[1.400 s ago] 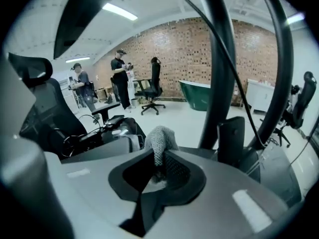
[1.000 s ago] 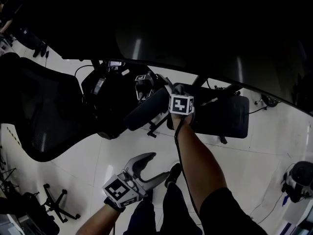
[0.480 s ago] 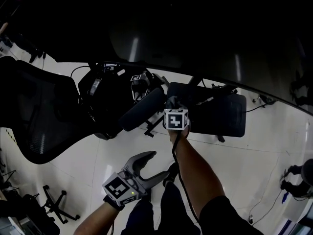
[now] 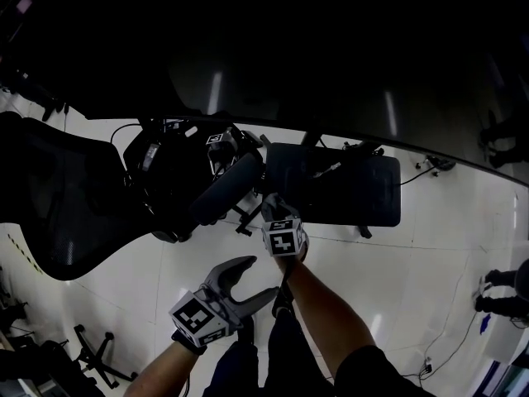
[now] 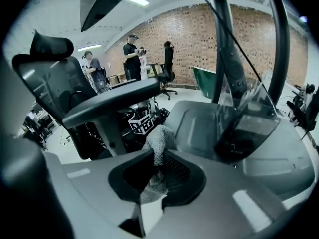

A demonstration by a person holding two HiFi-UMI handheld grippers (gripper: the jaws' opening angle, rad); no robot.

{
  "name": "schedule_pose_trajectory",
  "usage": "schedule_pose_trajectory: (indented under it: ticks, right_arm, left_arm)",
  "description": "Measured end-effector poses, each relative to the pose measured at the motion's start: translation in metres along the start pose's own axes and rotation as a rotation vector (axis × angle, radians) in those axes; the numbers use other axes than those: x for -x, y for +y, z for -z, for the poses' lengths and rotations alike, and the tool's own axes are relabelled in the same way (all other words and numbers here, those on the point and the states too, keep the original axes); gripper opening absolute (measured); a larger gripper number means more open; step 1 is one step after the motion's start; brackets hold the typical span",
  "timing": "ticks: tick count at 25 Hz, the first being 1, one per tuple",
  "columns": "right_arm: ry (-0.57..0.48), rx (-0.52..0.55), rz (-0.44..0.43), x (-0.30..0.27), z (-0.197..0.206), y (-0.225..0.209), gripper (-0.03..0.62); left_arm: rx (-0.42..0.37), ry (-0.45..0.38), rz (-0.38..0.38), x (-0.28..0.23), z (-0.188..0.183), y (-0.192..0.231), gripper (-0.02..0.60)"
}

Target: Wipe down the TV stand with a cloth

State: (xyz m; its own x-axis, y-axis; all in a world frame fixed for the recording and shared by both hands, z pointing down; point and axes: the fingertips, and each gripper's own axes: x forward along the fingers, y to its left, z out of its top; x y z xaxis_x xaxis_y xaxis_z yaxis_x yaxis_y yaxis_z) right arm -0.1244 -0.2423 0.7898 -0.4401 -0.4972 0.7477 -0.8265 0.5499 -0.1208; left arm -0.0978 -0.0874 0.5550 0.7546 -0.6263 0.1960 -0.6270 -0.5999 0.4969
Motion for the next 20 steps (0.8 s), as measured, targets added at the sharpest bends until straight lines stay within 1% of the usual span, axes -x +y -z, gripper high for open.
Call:
schedule_pose_trajectory:
  ticks: [2,5,10,14,17,20]
  right_arm:
    - [-0.014,0.021,-0.019,0.000,-0.003,0.002,0.046]
    - [0.003,0.080,-0.044,-0.005,0.000,0.002,0.046]
    - [-0.003,0.088,-0.042,0.002,0.007,-0.019,0.046]
    - [0.001,0.069,-0.016,0.016,0.015,-0.054,0.046]
    - [-0.001,0.044,0.014,0.033,0.024,-0.091,0.046]
    - [0.000,0.044,0.046,0.049,0.033,-0.130,0.045]
  left_arm:
    - [-0.015,0.005,0.004,-0.002,0.000,-0.001,0.327]
    - [-0.012,0.021,-0.006,-0.006,0.004,0.001,0.328]
    - [-0.012,0.035,-0.003,-0.020,0.011,0.003,0.328]
    - [-0.013,0.051,-0.001,-0.036,0.013,0.003,0.327]
    - [-0.019,0.069,0.012,-0.052,0.014,-0.002,0.328]
    - [-0.035,0.097,0.026,-0.065,0.017,-0.008,0.327]
